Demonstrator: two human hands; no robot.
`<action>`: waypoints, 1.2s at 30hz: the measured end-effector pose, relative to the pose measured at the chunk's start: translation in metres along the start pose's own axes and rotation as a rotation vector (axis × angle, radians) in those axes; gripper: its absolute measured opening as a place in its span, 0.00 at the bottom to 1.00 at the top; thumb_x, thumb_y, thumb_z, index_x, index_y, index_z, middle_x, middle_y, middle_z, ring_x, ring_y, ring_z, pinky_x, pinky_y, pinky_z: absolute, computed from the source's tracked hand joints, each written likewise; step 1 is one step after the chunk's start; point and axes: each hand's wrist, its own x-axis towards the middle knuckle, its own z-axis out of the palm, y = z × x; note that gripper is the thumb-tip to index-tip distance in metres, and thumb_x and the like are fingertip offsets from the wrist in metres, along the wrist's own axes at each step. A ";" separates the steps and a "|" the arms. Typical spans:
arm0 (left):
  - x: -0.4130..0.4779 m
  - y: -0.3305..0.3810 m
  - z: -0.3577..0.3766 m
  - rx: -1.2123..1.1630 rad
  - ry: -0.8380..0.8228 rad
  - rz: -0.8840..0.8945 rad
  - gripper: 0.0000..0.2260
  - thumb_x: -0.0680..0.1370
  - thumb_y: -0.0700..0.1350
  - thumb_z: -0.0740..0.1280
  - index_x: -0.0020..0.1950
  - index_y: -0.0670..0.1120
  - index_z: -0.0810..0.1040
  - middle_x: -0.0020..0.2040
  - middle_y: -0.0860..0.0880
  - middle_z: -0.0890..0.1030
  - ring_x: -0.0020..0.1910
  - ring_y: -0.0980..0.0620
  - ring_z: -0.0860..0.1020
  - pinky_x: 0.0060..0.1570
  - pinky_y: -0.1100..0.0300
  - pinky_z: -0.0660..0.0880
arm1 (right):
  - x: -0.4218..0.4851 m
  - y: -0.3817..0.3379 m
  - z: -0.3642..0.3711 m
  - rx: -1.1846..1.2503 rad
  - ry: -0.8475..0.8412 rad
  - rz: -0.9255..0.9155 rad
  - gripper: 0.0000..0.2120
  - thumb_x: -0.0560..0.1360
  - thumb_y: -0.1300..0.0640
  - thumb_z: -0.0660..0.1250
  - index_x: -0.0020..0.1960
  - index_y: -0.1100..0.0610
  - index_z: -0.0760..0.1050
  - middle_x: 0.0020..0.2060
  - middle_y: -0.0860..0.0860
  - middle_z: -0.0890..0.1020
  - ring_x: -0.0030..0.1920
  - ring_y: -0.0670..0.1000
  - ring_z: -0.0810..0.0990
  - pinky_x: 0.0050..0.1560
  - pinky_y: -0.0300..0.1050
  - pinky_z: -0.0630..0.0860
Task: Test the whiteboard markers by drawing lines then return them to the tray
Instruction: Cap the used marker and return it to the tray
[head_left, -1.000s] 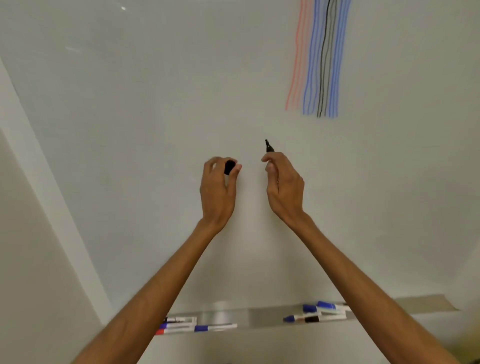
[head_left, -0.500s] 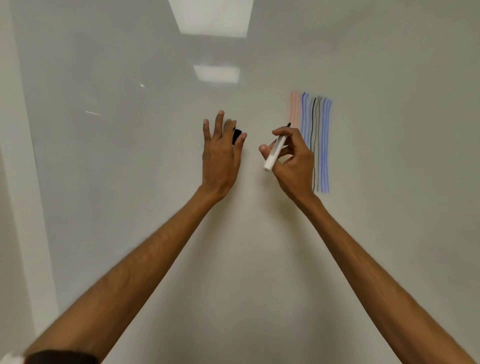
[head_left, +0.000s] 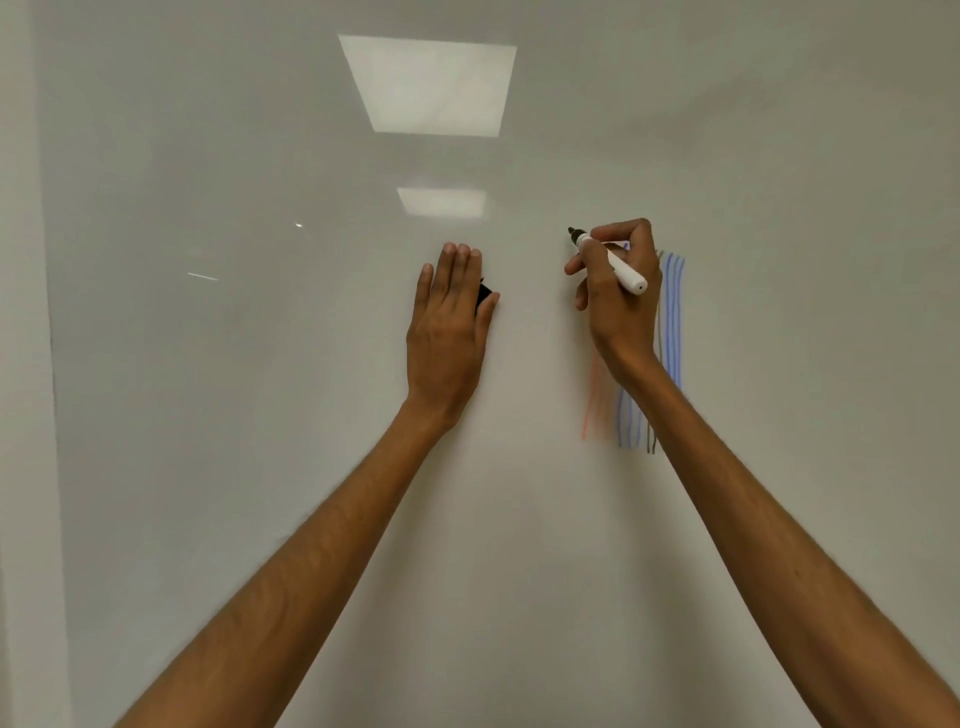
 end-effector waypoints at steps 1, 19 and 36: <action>-0.001 0.000 0.000 0.002 0.002 0.004 0.22 0.85 0.48 0.57 0.76 0.38 0.64 0.76 0.41 0.66 0.77 0.46 0.61 0.78 0.51 0.55 | 0.001 0.003 0.001 -0.005 0.001 0.004 0.04 0.79 0.59 0.64 0.50 0.59 0.70 0.37 0.52 0.83 0.28 0.48 0.74 0.28 0.40 0.70; -0.041 0.014 -0.007 0.058 -0.069 -0.058 0.22 0.85 0.44 0.53 0.79 0.40 0.58 0.80 0.43 0.58 0.80 0.46 0.54 0.79 0.48 0.49 | -0.038 0.026 -0.016 0.005 -0.044 0.014 0.09 0.79 0.61 0.64 0.42 0.55 0.68 0.35 0.53 0.81 0.28 0.50 0.75 0.27 0.45 0.72; -0.057 0.020 -0.009 0.073 -0.091 -0.083 0.22 0.85 0.45 0.51 0.79 0.40 0.57 0.80 0.42 0.57 0.80 0.45 0.54 0.79 0.48 0.48 | -0.113 0.054 -0.038 -0.053 -0.120 0.089 0.07 0.77 0.58 0.63 0.43 0.61 0.70 0.35 0.58 0.81 0.30 0.44 0.77 0.32 0.44 0.74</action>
